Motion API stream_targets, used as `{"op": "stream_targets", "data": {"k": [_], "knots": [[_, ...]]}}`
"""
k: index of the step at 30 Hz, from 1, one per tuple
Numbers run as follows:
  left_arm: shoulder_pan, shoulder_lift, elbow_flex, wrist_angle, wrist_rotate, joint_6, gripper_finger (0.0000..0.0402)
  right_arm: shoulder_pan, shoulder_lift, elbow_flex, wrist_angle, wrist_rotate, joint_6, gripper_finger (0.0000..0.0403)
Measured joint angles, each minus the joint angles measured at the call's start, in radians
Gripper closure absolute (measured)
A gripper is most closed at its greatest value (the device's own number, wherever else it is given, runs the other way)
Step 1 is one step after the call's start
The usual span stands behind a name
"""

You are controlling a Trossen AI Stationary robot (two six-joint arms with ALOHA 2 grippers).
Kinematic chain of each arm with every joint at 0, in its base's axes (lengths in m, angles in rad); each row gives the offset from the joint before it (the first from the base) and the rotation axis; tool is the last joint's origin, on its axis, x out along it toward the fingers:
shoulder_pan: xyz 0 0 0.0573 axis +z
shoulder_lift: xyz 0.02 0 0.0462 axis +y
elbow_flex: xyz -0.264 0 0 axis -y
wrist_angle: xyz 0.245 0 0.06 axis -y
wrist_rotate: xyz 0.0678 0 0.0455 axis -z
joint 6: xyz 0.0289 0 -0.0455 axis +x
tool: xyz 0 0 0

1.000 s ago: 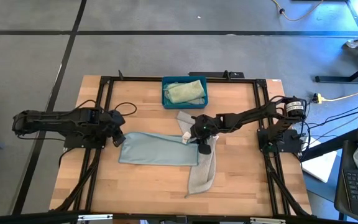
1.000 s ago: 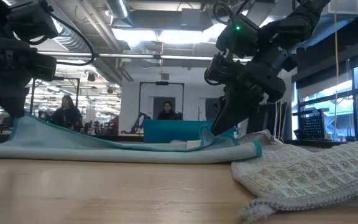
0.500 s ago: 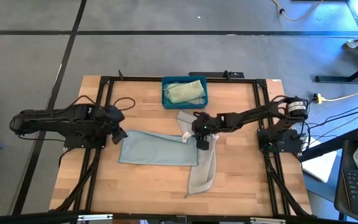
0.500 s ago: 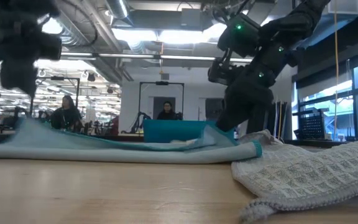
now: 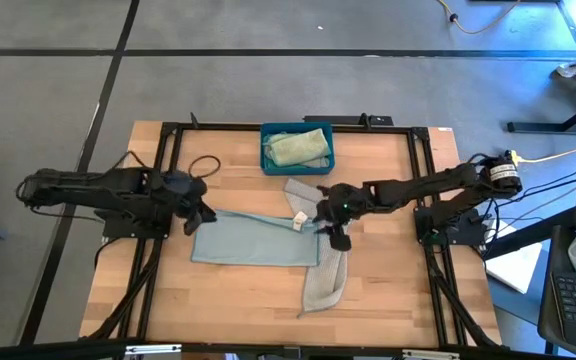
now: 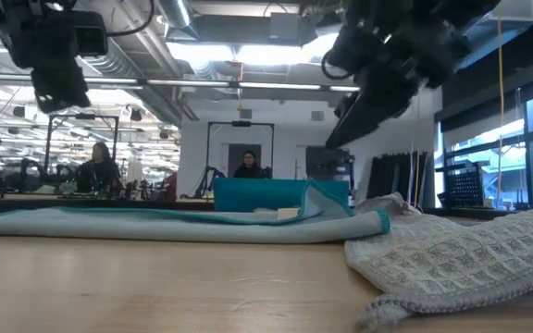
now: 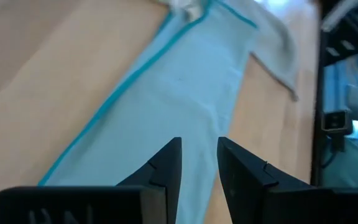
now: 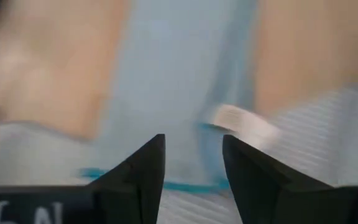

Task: Fold microfiber towels
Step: Fold the light blue towel

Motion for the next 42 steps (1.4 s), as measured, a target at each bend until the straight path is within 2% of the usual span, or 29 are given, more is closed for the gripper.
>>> {"op": "stream_targets", "data": {"k": [2, 6, 11, 13, 20, 22, 27, 31, 37, 42], "knots": [[-0.041, 0.024, -0.042, 0.096, 0.001, 0.007, 0.0307, 0.023, 0.011, 0.000, 0.036, -0.040, 0.000, 0.0243], [-0.119, 0.101, -0.104, 0.263, -0.039, 0.047, 0.0307, 0.070, 0.077, 0.000, 0.064, -0.039, -0.062, 0.0252], [-0.191, 0.222, -0.135, 0.338, -0.128, 0.056, 0.0307, 0.098, 0.185, 0.000, 0.172, -0.032, -0.083, 0.0286], [-0.207, 0.277, -0.136, 0.356, -0.134, 0.056, 0.0307, 0.094, 0.219, 0.000, 0.191, -0.004, -0.080, 0.0302], [-0.237, 0.432, -0.136, 0.415, -0.172, 0.056, 0.0307, 0.050, 0.260, 0.000, 0.243, -0.004, -0.084, 0.0339], [-0.241, 0.468, -0.136, 0.419, -0.195, 0.056, 0.0307, 0.039, 0.260, 0.000, 0.245, 0.034, -0.091, 0.0343], [-0.257, 0.545, -0.136, 0.421, -0.217, 0.056, 0.0307, 0.018, 0.260, 0.000, 0.240, 0.271, -0.077, 0.0344], [-0.277, 0.591, -0.136, 0.428, -0.217, 0.054, 0.0307, 0.006, 0.257, 0.000, 0.207, 0.348, -0.069, 0.0344], [-0.303, 0.610, -0.136, 0.432, -0.215, 0.053, 0.0307, 0.006, 0.239, 0.002, 0.124, 0.340, -0.047, 0.0344], [-0.312, 0.610, -0.136, 0.424, -0.216, 0.046, 0.0307, 0.012, 0.193, 0.002, -0.016, 0.332, 0.005, 0.0344]]}}
